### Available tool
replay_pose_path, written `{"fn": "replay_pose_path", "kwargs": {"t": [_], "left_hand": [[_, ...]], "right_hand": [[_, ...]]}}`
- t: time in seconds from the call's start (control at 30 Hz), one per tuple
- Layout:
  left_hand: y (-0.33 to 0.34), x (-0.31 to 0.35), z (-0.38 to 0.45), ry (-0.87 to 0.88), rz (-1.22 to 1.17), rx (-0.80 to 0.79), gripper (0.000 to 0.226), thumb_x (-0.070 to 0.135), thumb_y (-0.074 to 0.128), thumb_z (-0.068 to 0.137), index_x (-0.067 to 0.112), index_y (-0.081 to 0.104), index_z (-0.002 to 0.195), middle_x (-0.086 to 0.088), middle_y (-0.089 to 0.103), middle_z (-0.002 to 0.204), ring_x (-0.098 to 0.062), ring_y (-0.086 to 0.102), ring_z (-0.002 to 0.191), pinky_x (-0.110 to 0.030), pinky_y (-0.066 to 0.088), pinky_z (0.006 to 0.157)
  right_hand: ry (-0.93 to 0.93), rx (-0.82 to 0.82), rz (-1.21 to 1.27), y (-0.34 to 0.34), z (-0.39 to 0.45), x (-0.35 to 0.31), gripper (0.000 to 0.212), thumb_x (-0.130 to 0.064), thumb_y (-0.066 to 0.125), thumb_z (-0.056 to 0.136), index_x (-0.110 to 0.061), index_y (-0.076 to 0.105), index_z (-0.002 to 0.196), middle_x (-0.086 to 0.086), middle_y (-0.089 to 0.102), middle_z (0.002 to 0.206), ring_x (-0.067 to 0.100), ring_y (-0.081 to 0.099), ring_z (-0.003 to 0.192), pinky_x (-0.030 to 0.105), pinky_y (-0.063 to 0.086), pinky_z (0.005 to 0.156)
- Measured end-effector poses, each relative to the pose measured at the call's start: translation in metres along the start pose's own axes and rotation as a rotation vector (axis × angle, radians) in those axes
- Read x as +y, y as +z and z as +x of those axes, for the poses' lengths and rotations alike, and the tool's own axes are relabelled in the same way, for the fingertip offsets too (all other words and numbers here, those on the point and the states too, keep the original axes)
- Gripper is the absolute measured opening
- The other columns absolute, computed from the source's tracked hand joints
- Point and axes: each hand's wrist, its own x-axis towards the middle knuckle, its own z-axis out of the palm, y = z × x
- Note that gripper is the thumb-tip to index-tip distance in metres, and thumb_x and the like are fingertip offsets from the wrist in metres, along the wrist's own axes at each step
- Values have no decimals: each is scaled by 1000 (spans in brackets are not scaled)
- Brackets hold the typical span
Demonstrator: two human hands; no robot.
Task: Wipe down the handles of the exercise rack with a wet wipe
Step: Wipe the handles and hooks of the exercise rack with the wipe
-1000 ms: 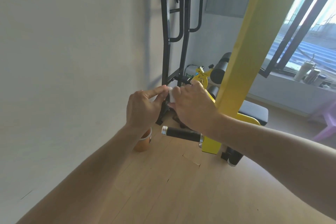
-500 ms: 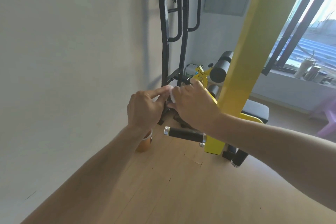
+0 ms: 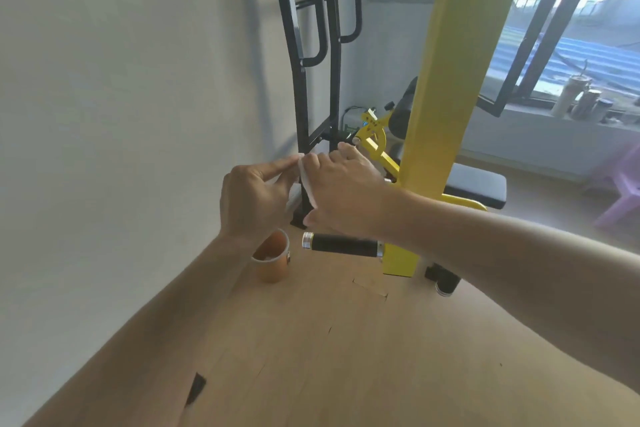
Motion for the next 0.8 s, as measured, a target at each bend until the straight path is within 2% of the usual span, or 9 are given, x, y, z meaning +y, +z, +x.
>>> {"fn": "replay_pose_path", "kwargs": {"t": [0.07, 0.17, 0.3, 0.43, 0.53, 0.6, 0.67, 0.73, 0.8], "left_hand": [[-1, -1, -1, -2, 17, 29, 26, 45, 71, 88, 28, 78, 107, 9, 75, 107, -13, 74, 87, -30, 59, 73], [0, -5, -3, 11, 45, 59, 28, 44, 70, 89, 26, 77, 108, 7, 75, 108, -14, 67, 60, -32, 57, 56], [-2, -6, -2, 45, 24, 54, 29, 46, 67, 91, 27, 77, 110, 5, 76, 103, -20, 70, 65, -38, 58, 59], [-1, -11, -5, 87, 22, 65, 25, 43, 67, 92, 29, 76, 111, 4, 79, 94, -22, 67, 61, -40, 54, 56], [5, -14, -8, 97, 63, 134, 28, 45, 66, 92, 29, 74, 114, -9, 72, 72, -29, 54, 52, -43, 49, 52], [12, -12, -16, 122, 92, 162, 29, 39, 65, 95, 27, 70, 120, -1, 77, 91, -27, 66, 66, -44, 56, 63], [19, -10, -33, 140, 105, 124, 37, 33, 63, 97, 24, 61, 133, 14, 65, 123, -22, 70, 103, -48, 56, 87], [31, -10, -57, 127, 134, 53, 58, 32, 63, 96, 18, 43, 149, 11, 47, 147, -12, 49, 135, -43, 44, 109], [45, -8, -84, 84, 136, 37, 70, 31, 63, 94, 17, 30, 154, 2, 31, 161, -11, 30, 147, -42, 35, 116]], "right_hand": [[-16, 8, -92, 1, -7, 14, 59, -43, 60, 96, -8, 36, 137, 7, 66, 113, 28, 64, 102, 44, 41, 100], [26, 31, -106, 2, -12, 23, 47, -43, 53, 100, -11, 40, 132, 4, 67, 99, 25, 65, 85, 39, 46, 82], [-12, 71, 102, 3, 10, 7, 40, -48, 42, 103, -11, 42, 120, -3, 54, 80, 18, 52, 66, 34, 37, 73], [46, 193, 96, 13, 13, -5, 26, -32, 43, 102, -10, 47, 116, 2, 63, 88, 23, 58, 69, 40, 42, 72], [201, 55, -220, 9, -18, -4, 32, -28, 39, 99, -5, 41, 121, 16, 65, 103, 35, 64, 93, 46, 45, 89], [185, 19, -322, 14, -41, 6, 40, -24, 22, 102, 4, 34, 127, 27, 59, 123, 44, 56, 119, 48, 42, 99], [6, 173, -231, 20, -66, 20, 54, -15, 4, 101, 8, 40, 133, 30, 54, 135, 45, 48, 131, 50, 37, 109], [-207, 341, 93, 29, -97, 30, 42, -13, 26, 102, -3, 57, 128, 17, 63, 131, 36, 55, 126, 46, 40, 108], [-261, 285, 440, 44, -127, 37, 24, -15, 54, 94, -17, 65, 115, -1, 70, 111, 25, 63, 106, 35, 47, 91]]}}
